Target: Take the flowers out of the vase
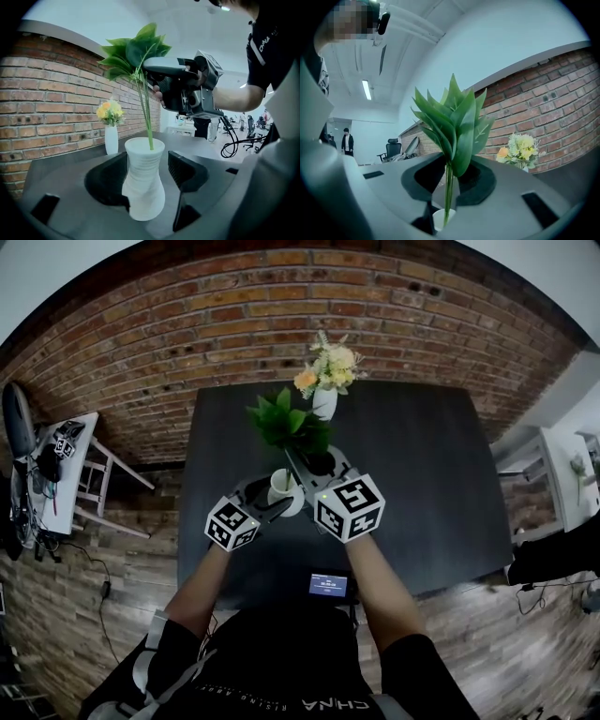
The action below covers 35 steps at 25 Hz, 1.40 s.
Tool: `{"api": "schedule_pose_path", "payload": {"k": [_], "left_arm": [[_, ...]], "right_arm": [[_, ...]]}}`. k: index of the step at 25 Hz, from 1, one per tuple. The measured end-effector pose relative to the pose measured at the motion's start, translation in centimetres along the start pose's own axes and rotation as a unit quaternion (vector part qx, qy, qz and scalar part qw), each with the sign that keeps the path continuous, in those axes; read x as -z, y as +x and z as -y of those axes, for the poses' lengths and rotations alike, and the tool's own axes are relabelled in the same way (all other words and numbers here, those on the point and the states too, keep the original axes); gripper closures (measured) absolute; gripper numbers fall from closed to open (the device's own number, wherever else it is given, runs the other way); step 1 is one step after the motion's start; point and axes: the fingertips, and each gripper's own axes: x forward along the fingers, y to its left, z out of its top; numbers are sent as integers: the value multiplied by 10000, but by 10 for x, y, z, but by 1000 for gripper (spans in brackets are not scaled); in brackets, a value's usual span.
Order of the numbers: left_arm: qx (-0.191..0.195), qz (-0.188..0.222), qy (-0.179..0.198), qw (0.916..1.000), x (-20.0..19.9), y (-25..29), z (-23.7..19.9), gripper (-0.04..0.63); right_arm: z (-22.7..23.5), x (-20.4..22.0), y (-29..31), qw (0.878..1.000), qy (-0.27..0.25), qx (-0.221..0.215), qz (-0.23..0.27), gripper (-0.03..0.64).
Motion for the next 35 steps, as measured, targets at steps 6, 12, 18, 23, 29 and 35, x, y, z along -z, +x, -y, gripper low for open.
{"api": "schedule_pose_path", "payload": {"k": [6, 12, 18, 23, 29, 35], "left_arm": [[-93, 97, 32, 9999, -5, -23, -2, 337], [-201, 188, 64, 9996, -14, -40, -6, 337], [-453, 770, -10, 9960, -53, -61, -18, 339], [-741, 1182, 55, 9902, -86, -71, -24, 507], [-580, 1424, 168, 9880, -112, -68, -10, 592], [-479, 1383, 122, 9892, -107, -67, -2, 592]], "right_arm": [[-1, -38, -8, 9991, 18, 78, 426, 549], [4, -74, -27, 9967, -84, 216, 775, 551], [20, -75, -50, 9973, -190, 461, 541, 551], [30, -46, -65, 9978, -93, 636, 148, 551], [31, -13, -73, 9970, -59, 736, -232, 551], [44, 8, -80, 9943, 51, 907, -564, 551]]}}
